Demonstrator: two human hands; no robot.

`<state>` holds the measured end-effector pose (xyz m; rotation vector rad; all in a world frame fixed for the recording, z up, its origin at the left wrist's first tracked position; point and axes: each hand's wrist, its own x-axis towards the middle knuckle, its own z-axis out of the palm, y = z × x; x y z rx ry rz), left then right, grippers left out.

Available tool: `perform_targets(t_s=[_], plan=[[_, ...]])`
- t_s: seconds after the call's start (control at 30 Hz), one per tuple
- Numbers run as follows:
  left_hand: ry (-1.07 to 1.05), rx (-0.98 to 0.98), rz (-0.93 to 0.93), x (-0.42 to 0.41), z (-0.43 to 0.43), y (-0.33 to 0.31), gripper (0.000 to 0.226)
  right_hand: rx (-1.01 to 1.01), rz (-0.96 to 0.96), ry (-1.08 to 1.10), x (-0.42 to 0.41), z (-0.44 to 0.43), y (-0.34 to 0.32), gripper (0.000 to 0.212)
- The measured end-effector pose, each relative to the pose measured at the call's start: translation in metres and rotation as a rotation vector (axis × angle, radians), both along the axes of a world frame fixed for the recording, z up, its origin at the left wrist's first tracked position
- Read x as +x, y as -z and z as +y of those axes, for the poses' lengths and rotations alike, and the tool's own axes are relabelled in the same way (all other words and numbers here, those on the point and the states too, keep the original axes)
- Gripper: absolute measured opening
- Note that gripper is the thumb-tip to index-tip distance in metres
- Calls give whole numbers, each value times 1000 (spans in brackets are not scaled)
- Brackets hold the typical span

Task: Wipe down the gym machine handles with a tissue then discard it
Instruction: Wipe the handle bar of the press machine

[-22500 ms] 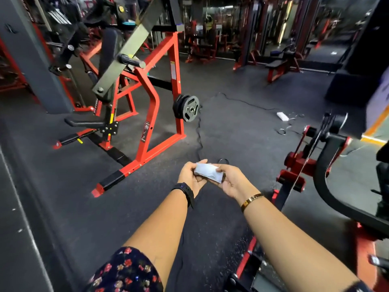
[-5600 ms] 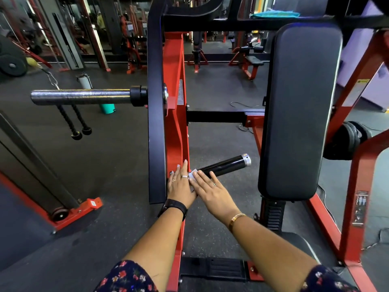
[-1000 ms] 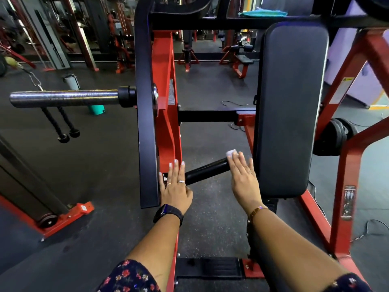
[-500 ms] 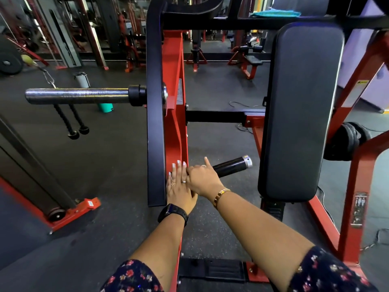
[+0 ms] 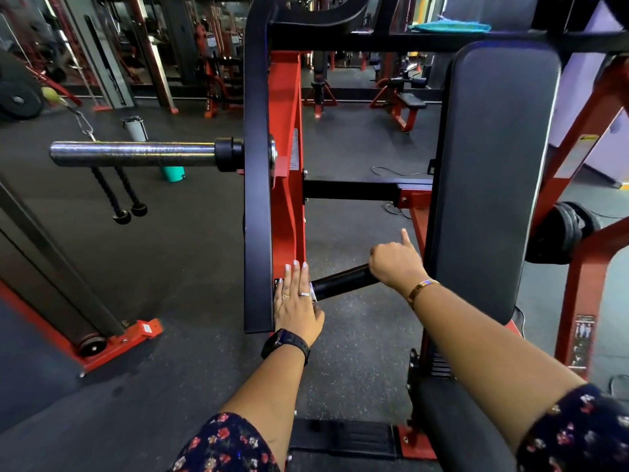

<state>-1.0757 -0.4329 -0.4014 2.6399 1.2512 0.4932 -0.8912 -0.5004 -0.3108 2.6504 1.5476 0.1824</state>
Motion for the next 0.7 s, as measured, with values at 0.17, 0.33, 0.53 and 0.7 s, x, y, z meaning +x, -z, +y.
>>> perform_targets(t_s=[0.17,0.33,0.53,0.7], plan=[[-1,-2,-27,0,1,3,95,61,30,-142,-48,22,24,27],[-15,17,13,2,5,4,89,166,112,-286,-95,37,46,40],[-7,-20,-122,1,2,3,72,368,124,-463,-98,-15,88,59],[-14,-51,-176,2,4,2,62,261,9,-553,-89,-36,102,58]])
